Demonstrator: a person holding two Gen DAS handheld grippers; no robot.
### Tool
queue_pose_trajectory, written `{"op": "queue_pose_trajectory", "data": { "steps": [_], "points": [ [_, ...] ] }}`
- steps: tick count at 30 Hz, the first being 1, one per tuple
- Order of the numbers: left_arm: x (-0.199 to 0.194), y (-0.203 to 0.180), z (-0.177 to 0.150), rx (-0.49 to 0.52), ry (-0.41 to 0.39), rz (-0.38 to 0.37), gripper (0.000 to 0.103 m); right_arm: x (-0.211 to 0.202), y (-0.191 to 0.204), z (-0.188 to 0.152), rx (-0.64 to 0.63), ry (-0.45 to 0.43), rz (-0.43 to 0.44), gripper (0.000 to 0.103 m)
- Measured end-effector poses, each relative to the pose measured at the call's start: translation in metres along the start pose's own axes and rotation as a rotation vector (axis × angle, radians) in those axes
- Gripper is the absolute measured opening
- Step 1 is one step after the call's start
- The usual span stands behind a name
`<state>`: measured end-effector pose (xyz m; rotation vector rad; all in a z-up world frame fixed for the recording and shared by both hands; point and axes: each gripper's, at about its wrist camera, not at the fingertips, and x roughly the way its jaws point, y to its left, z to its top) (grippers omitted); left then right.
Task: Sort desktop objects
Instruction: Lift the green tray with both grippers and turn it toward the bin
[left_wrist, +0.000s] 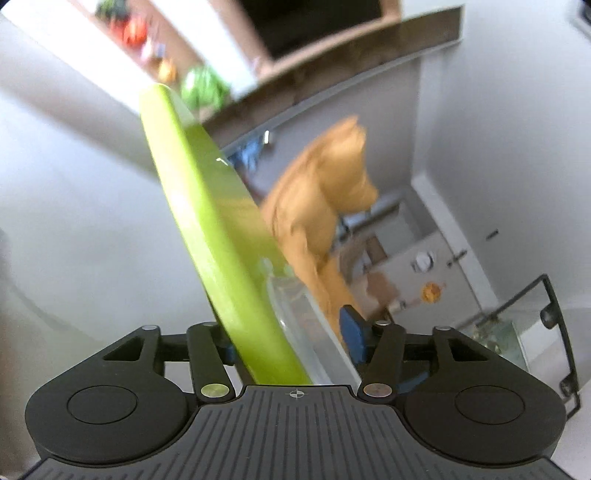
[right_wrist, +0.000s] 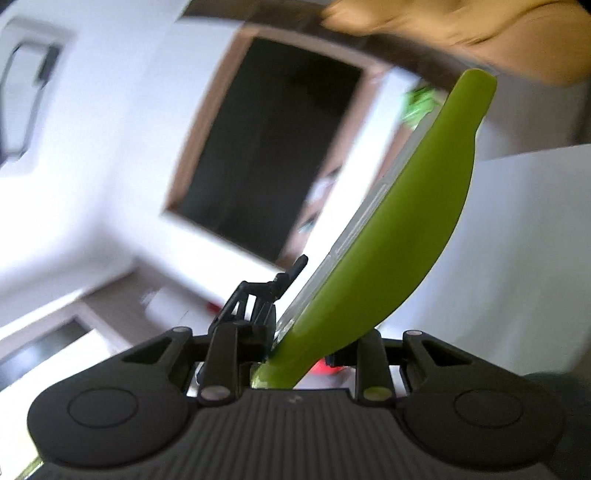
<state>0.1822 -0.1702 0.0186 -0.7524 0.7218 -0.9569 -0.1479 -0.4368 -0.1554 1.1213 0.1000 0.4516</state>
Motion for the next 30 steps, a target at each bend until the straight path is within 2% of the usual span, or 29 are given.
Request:
{"op": "queue_pose_trajectory", "data": {
  "steps": [4, 7, 11, 12, 13, 15, 17, 18, 22, 26, 28, 30],
  "points": [
    [-0.108, 0.001, 0.002, 0.102, -0.095, 0.167, 0.062, 0.063, 0.025, -0.031, -0.026, 0.185, 0.143, 0.027],
    [-0.168, 0.021, -0.01, 0.087, -0.143, 0.263, 0.064, 0.101, 0.028, -0.056, -0.008, 0.301, 0.19, 0.028],
    [-0.215, 0.054, -0.028, -0.011, -0.164, 0.303, 0.066, 0.138, 0.017, -0.088, 0.066, 0.44, 0.212, 0.028],
    [-0.223, 0.063, -0.033, -0.034, -0.156, 0.303, 0.069, 0.143, 0.011, -0.093, 0.099, 0.465, 0.204, 0.029],
    [-0.229, 0.074, -0.036, -0.067, -0.137, 0.302, 0.076, 0.145, 0.002, -0.098, 0.13, 0.487, 0.19, 0.029],
    [-0.245, 0.095, -0.043, -0.137, -0.093, 0.289, 0.08, 0.148, -0.017, -0.109, 0.191, 0.528, 0.159, 0.028],
    [-0.252, 0.109, -0.054, -0.163, -0.02, 0.274, 0.087, 0.145, -0.03, -0.118, 0.172, 0.531, 0.116, 0.027],
    [-0.253, 0.114, -0.058, -0.164, 0.016, 0.282, 0.095, 0.144, -0.036, -0.123, 0.169, 0.532, 0.093, 0.026],
    [-0.25, 0.128, -0.064, -0.128, 0.195, 0.375, 0.098, 0.139, -0.059, -0.131, 0.196, 0.529, -0.003, 0.025],
    [-0.271, 0.147, -0.063, -0.179, 0.235, 0.369, 0.099, 0.14, -0.077, -0.13, 0.227, 0.5, -0.069, 0.022],
    [-0.292, 0.152, -0.061, -0.171, 0.216, 0.369, 0.099, 0.14, -0.078, -0.132, 0.229, 0.493, -0.067, 0.023],
    [-0.321, 0.152, -0.062, -0.163, 0.152, 0.401, 0.099, 0.14, -0.078, -0.136, 0.216, 0.496, -0.068, 0.023]
  ]
}}
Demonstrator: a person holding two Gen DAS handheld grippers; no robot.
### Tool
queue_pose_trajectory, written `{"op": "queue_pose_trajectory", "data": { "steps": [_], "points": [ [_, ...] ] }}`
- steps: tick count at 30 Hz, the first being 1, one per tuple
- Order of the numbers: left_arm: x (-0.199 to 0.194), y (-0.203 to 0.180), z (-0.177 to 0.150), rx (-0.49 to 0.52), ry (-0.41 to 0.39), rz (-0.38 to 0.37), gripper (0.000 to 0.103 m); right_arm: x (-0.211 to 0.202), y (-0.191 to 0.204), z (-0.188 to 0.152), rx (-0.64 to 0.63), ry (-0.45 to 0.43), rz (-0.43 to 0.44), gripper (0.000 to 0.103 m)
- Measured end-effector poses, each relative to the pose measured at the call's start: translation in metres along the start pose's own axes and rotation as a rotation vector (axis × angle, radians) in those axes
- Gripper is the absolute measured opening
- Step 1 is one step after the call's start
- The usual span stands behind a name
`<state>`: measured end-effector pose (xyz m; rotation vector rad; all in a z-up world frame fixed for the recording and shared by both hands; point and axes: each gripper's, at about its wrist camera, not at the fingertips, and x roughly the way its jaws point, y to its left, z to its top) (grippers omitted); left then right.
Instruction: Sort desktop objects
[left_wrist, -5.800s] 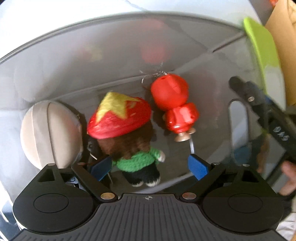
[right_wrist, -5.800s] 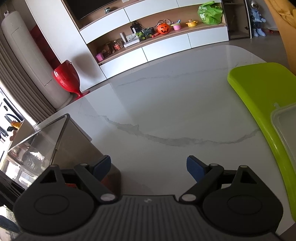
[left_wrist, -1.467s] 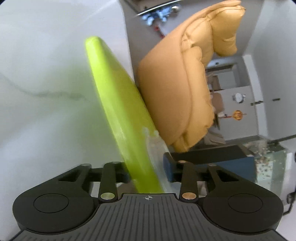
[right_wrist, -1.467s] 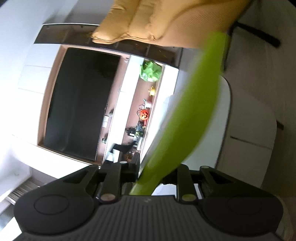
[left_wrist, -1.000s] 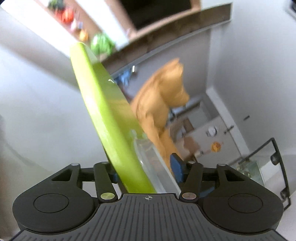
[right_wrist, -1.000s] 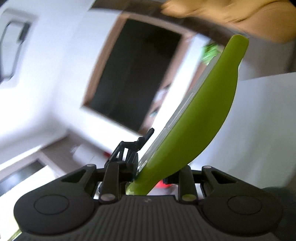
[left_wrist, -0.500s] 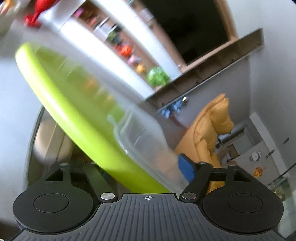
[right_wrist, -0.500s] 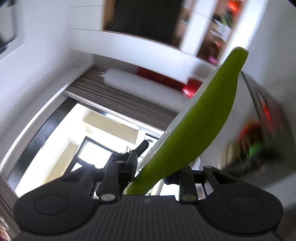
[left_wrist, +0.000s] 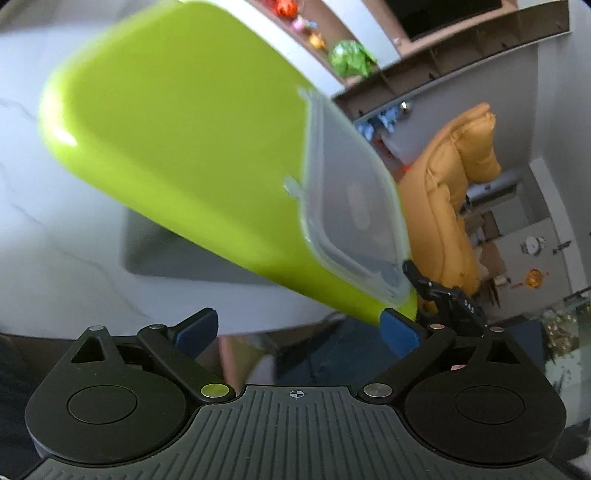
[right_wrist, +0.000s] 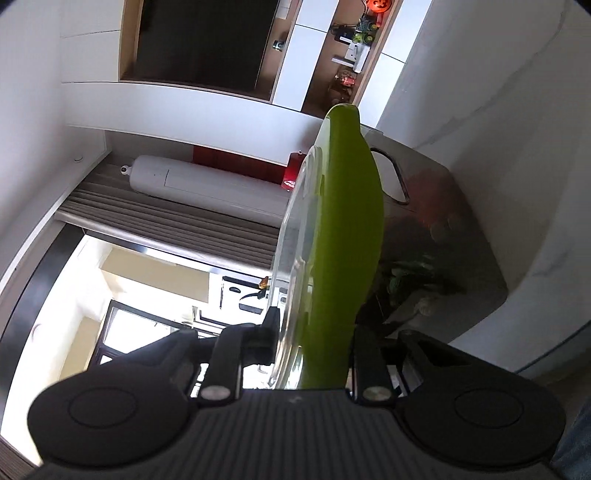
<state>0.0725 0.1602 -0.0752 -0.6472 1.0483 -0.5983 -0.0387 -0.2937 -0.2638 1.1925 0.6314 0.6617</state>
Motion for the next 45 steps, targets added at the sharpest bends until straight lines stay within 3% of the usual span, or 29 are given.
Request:
{"op": "queue_pose_trajectory", "data": {
  "steps": [4, 6, 8, 10, 14, 18, 23, 27, 29, 30, 32, 34, 36, 37, 38, 39, 40, 42, 44, 45],
  "points": [
    [-0.061, 0.023, 0.007, -0.113, -0.244, 0.102, 0.103, 0.002, 0.006, -0.004, -0.039, -0.002, -0.04, 0.03],
    [-0.076, 0.025, 0.017, -0.132, -0.338, 0.214, 0.103, 0.001, 0.011, -0.007, -0.066, -0.016, -0.085, 0.049],
    [-0.076, 0.023, 0.032, -0.116, -0.368, 0.327, 0.103, -0.006, 0.012, -0.01, -0.074, -0.037, -0.113, 0.057],
    [-0.066, 0.021, 0.049, -0.096, -0.354, 0.344, 0.103, -0.016, 0.017, -0.009, -0.09, -0.062, -0.142, 0.057],
    [-0.024, 0.027, 0.076, -0.114, -0.243, 0.198, 0.103, -0.041, 0.029, -0.008, -0.133, -0.136, -0.223, 0.062],
    [0.0, 0.035, 0.093, -0.1, -0.194, 0.193, 0.103, -0.057, 0.053, -0.001, -0.233, -0.237, -0.328, 0.071],
    [0.018, 0.054, 0.104, -0.134, -0.149, 0.163, 0.103, -0.03, 0.068, 0.023, -0.332, -0.187, -0.404, 0.074],
    [0.019, 0.052, 0.101, -0.092, -0.2, 0.177, 0.103, 0.0, 0.08, 0.027, -0.431, -0.154, -0.435, 0.054],
    [0.013, 0.034, 0.096, -0.033, -0.226, 0.232, 0.101, 0.01, 0.088, 0.031, -0.459, -0.134, -0.455, 0.053],
    [0.009, 0.025, 0.093, -0.015, -0.237, 0.266, 0.101, 0.015, 0.093, 0.036, -0.476, -0.139, -0.468, 0.043],
    [0.001, 0.008, 0.086, 0.014, -0.263, 0.266, 0.099, 0.028, 0.106, 0.046, -0.558, -0.153, -0.505, 0.003],
    [-0.003, 0.002, 0.08, 0.01, -0.262, 0.232, 0.099, 0.039, 0.12, 0.056, -0.615, -0.153, -0.497, 0.003],
    [0.001, -0.002, 0.074, 0.012, -0.242, 0.246, 0.099, 0.051, 0.13, 0.062, -0.658, -0.144, -0.522, 0.004],
    [0.001, 0.0, 0.071, 0.008, -0.239, 0.266, 0.099, 0.057, 0.135, 0.064, -0.68, -0.14, -0.536, 0.009],
    [0.001, 0.003, 0.069, 0.002, -0.239, 0.275, 0.099, 0.058, 0.137, 0.062, -0.7, -0.15, -0.559, 0.02],
    [0.001, 0.005, 0.071, -0.006, -0.242, 0.266, 0.099, 0.058, 0.14, 0.058, -0.721, -0.163, -0.582, 0.038],
    [0.002, 0.009, 0.073, -0.023, -0.246, 0.245, 0.1, 0.057, 0.142, 0.055, -0.741, -0.176, -0.606, 0.046],
    [0.0, 0.021, 0.076, -0.064, -0.251, 0.199, 0.101, 0.05, 0.143, 0.046, -0.746, -0.194, -0.58, 0.078],
    [0.003, 0.029, 0.085, -0.071, -0.235, 0.177, 0.103, 0.033, 0.138, 0.038, -0.696, -0.219, -0.541, 0.095],
    [0.007, 0.032, 0.09, -0.071, -0.212, 0.158, 0.103, 0.023, 0.135, 0.034, -0.663, -0.237, -0.525, 0.096]
  ]
}}
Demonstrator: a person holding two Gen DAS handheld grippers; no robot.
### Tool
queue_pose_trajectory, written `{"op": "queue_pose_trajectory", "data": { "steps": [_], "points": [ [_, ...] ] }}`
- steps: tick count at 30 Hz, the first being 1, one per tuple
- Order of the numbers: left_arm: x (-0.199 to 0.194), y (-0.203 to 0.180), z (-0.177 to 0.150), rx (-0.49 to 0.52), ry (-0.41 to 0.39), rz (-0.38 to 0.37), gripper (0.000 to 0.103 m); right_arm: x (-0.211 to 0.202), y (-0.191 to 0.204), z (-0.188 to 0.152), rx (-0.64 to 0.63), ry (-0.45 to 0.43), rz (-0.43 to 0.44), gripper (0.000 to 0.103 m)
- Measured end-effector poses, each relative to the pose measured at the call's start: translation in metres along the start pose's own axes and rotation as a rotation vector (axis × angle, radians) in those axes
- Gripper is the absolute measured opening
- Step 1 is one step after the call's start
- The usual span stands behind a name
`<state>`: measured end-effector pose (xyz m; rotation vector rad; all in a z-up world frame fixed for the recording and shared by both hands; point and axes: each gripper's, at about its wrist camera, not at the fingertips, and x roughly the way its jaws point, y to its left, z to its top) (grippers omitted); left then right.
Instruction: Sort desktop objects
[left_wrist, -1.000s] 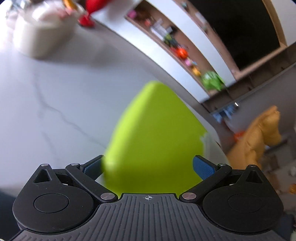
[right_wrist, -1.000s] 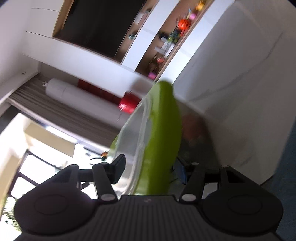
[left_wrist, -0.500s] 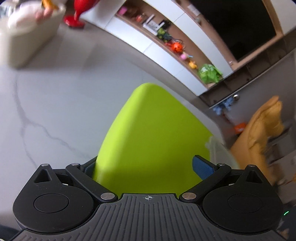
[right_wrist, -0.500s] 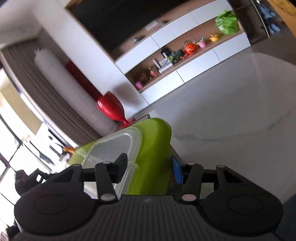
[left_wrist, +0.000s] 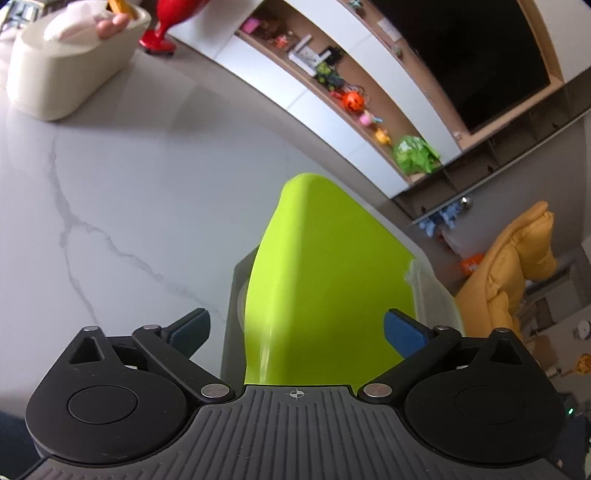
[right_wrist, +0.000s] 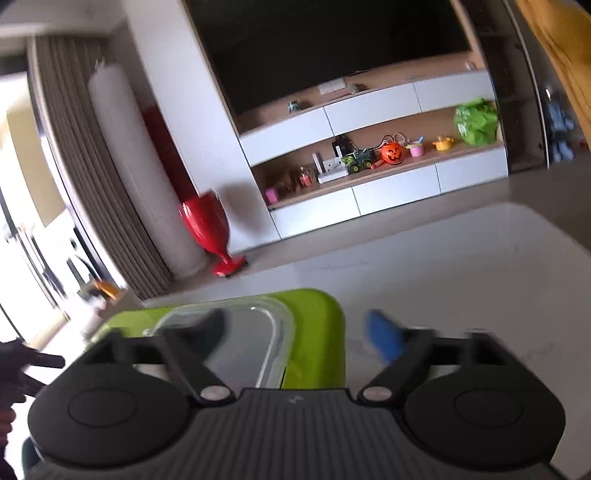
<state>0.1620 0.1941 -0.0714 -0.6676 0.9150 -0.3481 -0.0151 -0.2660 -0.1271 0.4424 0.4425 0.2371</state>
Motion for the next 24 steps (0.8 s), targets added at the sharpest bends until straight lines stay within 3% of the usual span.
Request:
{"op": "queue_pose_trajectory", "data": {
  "steps": [4, 8, 11, 12, 15, 19, 24],
  "points": [
    [0.029, 0.011, 0.007, -0.061, 0.126, -0.122, 0.103, -0.001, -0.039, -0.026, 0.223, 0.063, 0.091, 0.097],
    [0.045, 0.005, 0.014, -0.047, 0.141, -0.067, 0.103, 0.02, -0.058, -0.045, 0.368, 0.111, 0.101, 0.074],
    [0.042, -0.002, 0.015, -0.013, 0.128, -0.057, 0.102, 0.034, -0.055, -0.043, 0.354, 0.135, 0.135, 0.058],
    [0.04, -0.006, 0.014, -0.003, 0.128, -0.046, 0.102, 0.036, -0.052, -0.04, 0.332, 0.129, 0.138, 0.044],
    [0.034, -0.019, 0.016, 0.016, 0.105, -0.033, 0.101, 0.042, -0.045, -0.024, 0.255, 0.144, 0.093, 0.044],
    [0.023, -0.024, 0.019, 0.023, 0.051, -0.009, 0.101, 0.052, -0.042, -0.007, 0.249, 0.13, 0.104, 0.044],
    [0.034, -0.005, 0.017, -0.028, 0.077, 0.073, 0.102, 0.068, -0.019, 0.001, 0.134, 0.143, 0.066, 0.042]
  ]
}}
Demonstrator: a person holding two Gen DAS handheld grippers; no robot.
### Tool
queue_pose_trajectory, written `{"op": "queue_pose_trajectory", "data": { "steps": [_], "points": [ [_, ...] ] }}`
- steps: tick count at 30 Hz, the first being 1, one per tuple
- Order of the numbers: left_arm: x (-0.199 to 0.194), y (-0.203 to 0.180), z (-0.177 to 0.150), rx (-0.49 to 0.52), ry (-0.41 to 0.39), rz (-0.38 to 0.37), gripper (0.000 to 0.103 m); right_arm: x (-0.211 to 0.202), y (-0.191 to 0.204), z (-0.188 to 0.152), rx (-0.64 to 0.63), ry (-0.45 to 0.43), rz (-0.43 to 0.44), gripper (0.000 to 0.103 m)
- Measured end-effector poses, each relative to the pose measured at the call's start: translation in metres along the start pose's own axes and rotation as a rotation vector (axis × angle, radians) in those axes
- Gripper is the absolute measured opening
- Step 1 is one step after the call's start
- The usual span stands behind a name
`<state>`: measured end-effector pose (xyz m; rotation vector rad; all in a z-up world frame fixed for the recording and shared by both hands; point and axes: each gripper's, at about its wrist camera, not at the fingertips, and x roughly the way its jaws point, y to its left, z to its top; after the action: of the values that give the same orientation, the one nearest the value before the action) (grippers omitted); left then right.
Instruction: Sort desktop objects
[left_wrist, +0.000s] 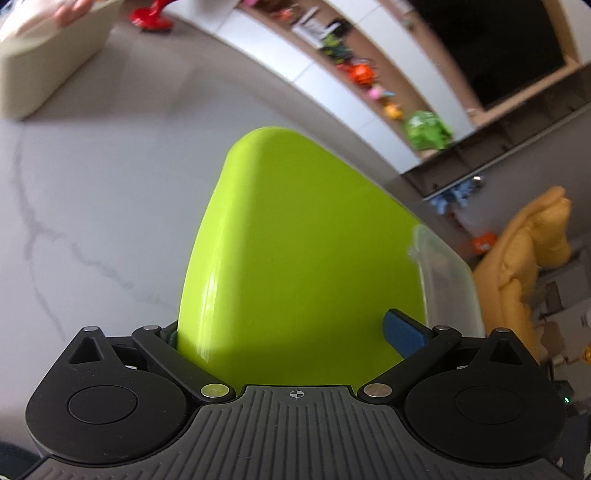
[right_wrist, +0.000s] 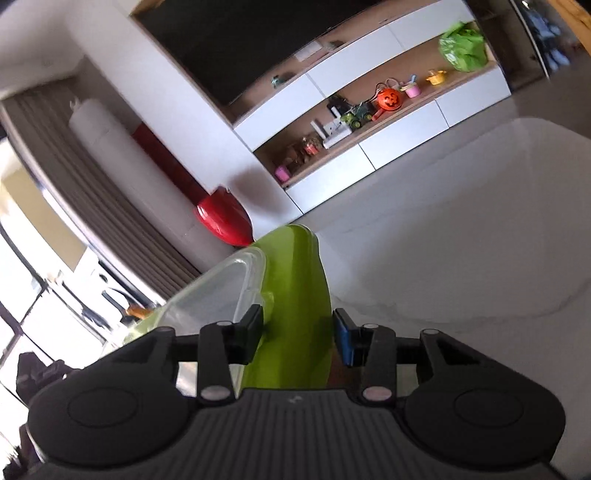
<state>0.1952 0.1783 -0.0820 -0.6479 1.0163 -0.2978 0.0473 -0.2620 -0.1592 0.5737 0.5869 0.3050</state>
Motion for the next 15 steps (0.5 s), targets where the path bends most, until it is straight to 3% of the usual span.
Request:
{"op": "queue_pose_trajectory", "data": {
  "steps": [2, 4, 8, 12, 15],
  "points": [
    [0.003, 0.011, -0.001, -0.026, 0.004, -0.001, 0.102, 0.001, 0.01, -0.01, -0.104, -0.013, -0.052, 0.033],
    [0.004, 0.016, -0.001, -0.033, 0.002, -0.033, 0.102, -0.002, 0.016, -0.018, -0.152, -0.025, -0.063, 0.033],
    [0.0, 0.013, -0.002, -0.002, 0.001, -0.025, 0.102, -0.009, 0.021, -0.026, -0.193, -0.033, -0.085, 0.034],
    [-0.002, 0.02, -0.001, -0.033, 0.01, -0.054, 0.102, -0.008, 0.012, -0.026, -0.148, -0.02, -0.104, 0.049],
    [-0.004, 0.016, 0.003, -0.032, -0.023, -0.046, 0.103, -0.003, 0.0, -0.016, -0.037, 0.021, -0.032, 0.04]
  ]
}}
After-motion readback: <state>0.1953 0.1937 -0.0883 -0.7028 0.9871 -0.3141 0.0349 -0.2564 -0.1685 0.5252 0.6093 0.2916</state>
